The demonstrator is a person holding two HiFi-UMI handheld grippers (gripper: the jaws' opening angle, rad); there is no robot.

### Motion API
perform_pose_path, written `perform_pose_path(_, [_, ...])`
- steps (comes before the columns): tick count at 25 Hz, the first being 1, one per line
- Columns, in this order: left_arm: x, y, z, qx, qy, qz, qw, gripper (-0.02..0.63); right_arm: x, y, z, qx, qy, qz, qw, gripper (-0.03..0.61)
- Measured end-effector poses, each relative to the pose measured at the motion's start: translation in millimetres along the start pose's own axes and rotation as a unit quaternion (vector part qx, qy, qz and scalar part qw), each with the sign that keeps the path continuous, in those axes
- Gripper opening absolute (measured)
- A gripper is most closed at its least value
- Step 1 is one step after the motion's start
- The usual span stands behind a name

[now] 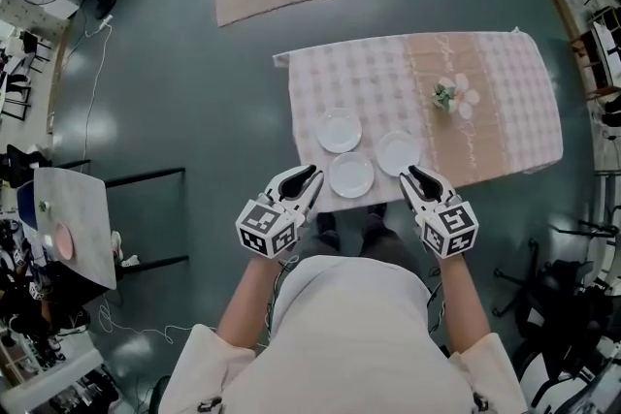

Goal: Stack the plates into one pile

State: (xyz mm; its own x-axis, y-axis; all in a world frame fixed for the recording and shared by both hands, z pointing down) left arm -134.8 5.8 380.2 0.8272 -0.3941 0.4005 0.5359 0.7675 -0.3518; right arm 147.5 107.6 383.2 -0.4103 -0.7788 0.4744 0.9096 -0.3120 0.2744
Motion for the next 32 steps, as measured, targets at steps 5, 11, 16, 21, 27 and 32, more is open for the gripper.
perform_pose_path(5, [32, 10, 17, -0.027, -0.022, -0.013, 0.9993, 0.069, 8, 34, 12, 0.013, -0.022, -0.021, 0.999, 0.115])
perform_pose_path(11, [72, 17, 37, -0.041, -0.052, -0.014, 0.9977, 0.069, 25, 68, 33, 0.026, -0.052, -0.036, 0.998, 0.114])
perform_pose_path(16, [107, 18, 51, -0.043, -0.079, -0.014, 0.9958, 0.069, 41, 92, 50, 0.036, -0.076, -0.046, 0.995, 0.112])
perform_pose_path(21, [144, 19, 71, -0.026, -0.118, -0.014, 0.9925, 0.069, 49, 118, 70, 0.051, -0.100, -0.053, 0.992, 0.113])
perform_pose_path(27, [181, 17, 90, -0.029, -0.153, -0.009, 0.9877, 0.069, 59, 146, 93, 0.068, -0.122, -0.057, 0.989, 0.114])
perform_pose_path(32, [211, 13, 113, -0.030, -0.183, -0.006, 0.9826, 0.069, 70, 165, 116, 0.078, -0.143, -0.063, 0.985, 0.114])
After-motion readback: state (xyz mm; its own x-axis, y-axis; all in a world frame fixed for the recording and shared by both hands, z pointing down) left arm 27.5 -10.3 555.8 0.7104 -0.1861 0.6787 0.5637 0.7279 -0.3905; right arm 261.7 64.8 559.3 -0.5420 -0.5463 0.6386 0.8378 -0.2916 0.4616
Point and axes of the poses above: the fingertips, and each gripper's own axes: x forward along the fingers, y to its right, z out of its underside, the point moved 9 cm from there along -x, backward along the fingers, and after that the axes turned 3 degrees about -z, right-handed, at the moved point
